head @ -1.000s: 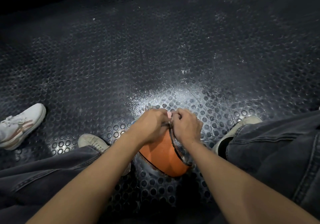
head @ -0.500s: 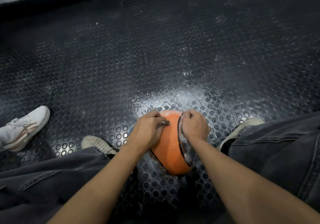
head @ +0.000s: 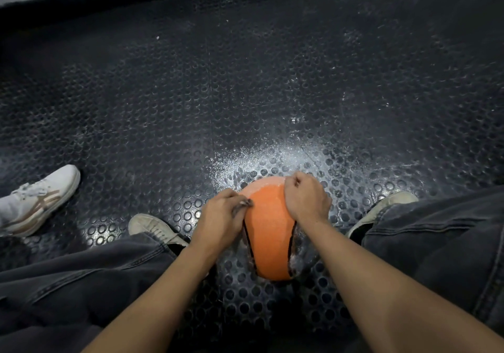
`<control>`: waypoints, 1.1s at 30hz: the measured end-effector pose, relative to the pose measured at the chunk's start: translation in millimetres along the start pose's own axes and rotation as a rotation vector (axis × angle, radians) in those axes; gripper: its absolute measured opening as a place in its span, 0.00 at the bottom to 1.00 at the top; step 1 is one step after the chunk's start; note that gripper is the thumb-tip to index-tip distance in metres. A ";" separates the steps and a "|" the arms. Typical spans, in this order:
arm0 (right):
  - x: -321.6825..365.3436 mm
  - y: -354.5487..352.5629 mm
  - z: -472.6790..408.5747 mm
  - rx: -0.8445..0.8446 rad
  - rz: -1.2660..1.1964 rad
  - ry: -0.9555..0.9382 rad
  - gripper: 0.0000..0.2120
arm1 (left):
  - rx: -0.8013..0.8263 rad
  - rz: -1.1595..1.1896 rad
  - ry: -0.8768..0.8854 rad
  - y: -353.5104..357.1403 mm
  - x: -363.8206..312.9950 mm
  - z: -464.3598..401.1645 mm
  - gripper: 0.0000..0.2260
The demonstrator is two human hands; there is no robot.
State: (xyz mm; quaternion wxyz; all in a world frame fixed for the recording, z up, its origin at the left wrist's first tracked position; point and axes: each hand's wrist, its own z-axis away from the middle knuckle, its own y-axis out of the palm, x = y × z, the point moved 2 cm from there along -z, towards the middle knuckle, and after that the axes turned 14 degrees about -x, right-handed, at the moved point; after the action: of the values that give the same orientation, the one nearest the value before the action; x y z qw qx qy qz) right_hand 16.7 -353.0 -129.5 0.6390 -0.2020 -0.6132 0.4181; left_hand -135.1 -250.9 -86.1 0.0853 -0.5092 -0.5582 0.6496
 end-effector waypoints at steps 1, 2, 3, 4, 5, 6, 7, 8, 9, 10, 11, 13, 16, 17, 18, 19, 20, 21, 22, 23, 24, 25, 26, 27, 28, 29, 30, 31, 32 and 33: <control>0.1 0.1 -3.5 -0.014 0.013 0.026 0.15 | 0.028 0.008 0.007 1.0 -0.1 2.5 0.07; 0.3 -0.9 -6.7 -0.020 0.029 0.046 0.14 | 0.079 0.035 0.035 2.0 -3.3 4.5 0.08; -0.9 -1.2 -8.6 -0.014 0.033 0.053 0.14 | 0.120 0.071 0.064 3.5 -6.7 6.8 0.08; -3.2 -1.5 -8.8 -0.009 0.027 0.040 0.13 | 0.127 0.094 0.062 4.7 -9.1 8.2 0.08; -4.6 -2.1 -8.0 -0.002 0.016 0.021 0.13 | 0.094 0.094 0.023 6.5 -8.4 6.9 0.07; -6.6 -2.2 -6.6 0.012 0.009 0.006 0.13 | 0.043 0.076 -0.039 8.2 -6.3 3.2 0.07; -9.6 -2.4 -4.6 0.024 0.009 0.003 0.13 | -0.001 0.053 -0.090 10.3 -5.3 -0.1 0.07; -13.2 -1.6 -2.9 0.022 0.016 0.012 0.13 | -0.014 0.041 -0.110 12.1 -6.8 -2.2 0.07; -15.5 -1.2 -2.2 0.001 0.025 0.025 0.13 | -0.002 0.057 -0.096 12.6 -9.0 -2.4 0.06; -17.2 -0.5 -2.4 -0.021 0.028 0.039 0.14 | 0.038 0.086 -0.068 13.0 -11.1 -0.8 0.06; -19.2 0.1 -2.5 -0.033 0.024 0.056 0.14 | 0.082 0.108 -0.027 12.6 -13.2 1.4 0.06; -20.9 1.9 -1.9 -0.030 0.020 0.061 0.14 | 0.119 0.103 -0.019 12.9 -11.2 -1.3 0.06; -16.8 2.2 2.0 -0.029 0.033 0.070 0.12 | 0.037 0.013 -0.208 15.4 -4.0 -14.9 0.06; -16.3 2.3 3.2 -0.034 0.039 0.080 0.12 | 0.040 0.003 -0.216 15.7 -4.8 -15.2 0.06; -17.3 2.9 3.6 -0.042 0.043 0.088 0.12 | 0.063 0.015 -0.183 15.1 -6.6 -12.6 0.06; -18.7 2.1 3.2 -0.054 0.036 0.100 0.12 | 0.104 0.040 -0.136 13.7 -9.3 -8.3 0.06; -21.0 1.9 1.6 -0.056 0.022 0.109 0.13 | 0.147 0.067 -0.093 12.0 -11.9 -4.3 0.06; -22.2 0.8 0.8 -0.045 0.003 0.115 0.14 | 0.160 0.085 -0.080 10.8 -12.3 -2.9 0.06; -22.2 0.1 1.7 -0.031 -0.010 0.114 0.15 | 0.139 0.080 -0.117 11.7 -9.4 -5.3 0.06; -18.8 -1.0 2.0 -0.032 -0.015 0.109 0.15 | 0.091 0.060 -0.189 12.8 -6.1 -10.9 0.06; -16.4 -1.3 3.4 -0.041 -0.017 0.107 0.15 | 0.052 0.037 -0.259 14.3 -5.1 -15.0 0.06; -14.2 -1.1 4.8 -0.056 -0.015 0.109 0.14 | 0.035 0.012 -0.286 16.0 -6.4 -17.2 0.07; -14.1 -0.5 6.0 -0.073 -0.005 0.113 0.14 | 0.042 0.000 -0.257 16.7 -9.3 -15.8 0.07; -14.9 -0.3 6.7 -0.082 0.004 0.123 0.13 | 0.070 0.010 -0.195 16.2 -12.7 -11.8 0.07; -16.7 -0.7 6.8 -0.086 0.009 0.131 0.13 | 0.114 0.031 -0.128 15.9 -14.7 -6.2 0.07; -18.9 -0.8 5.6 -0.077 0.009 0.133 0.13 | 0.152 0.047 -0.079 14.7 -15.6 -2.2 0.07; -20.5 -0.8 5.0 -0.062 -0.002 0.127 0.13 | 0.163 0.046 -0.075 13.7 -13.8 -2.4 0.07; -19.9 -1.2 5.4 -0.049 -0.015 0.122 0.14 | 0.140 0.025 -0.117 14.4 -9.0 -7.3 0.06; -17.3 -1.0 6.0 -0.044 -0.021 0.121 0.13 | 0.095 0.001 -0.192 15.3 -5.1 -14.6 0.06; -14.8 -0.8 7.4 -0.044 -0.016 0.121 0.13 | 0.060 -0.031 -0.259 16.4 -3.2 -20.6 0.07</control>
State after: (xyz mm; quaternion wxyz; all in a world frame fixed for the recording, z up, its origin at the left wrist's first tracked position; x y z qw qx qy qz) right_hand 11.4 -366.9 -136.7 0.6736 -0.2358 -0.5843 0.3863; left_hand -110.5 -245.8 -94.6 0.0377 -0.4096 -0.5527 0.7248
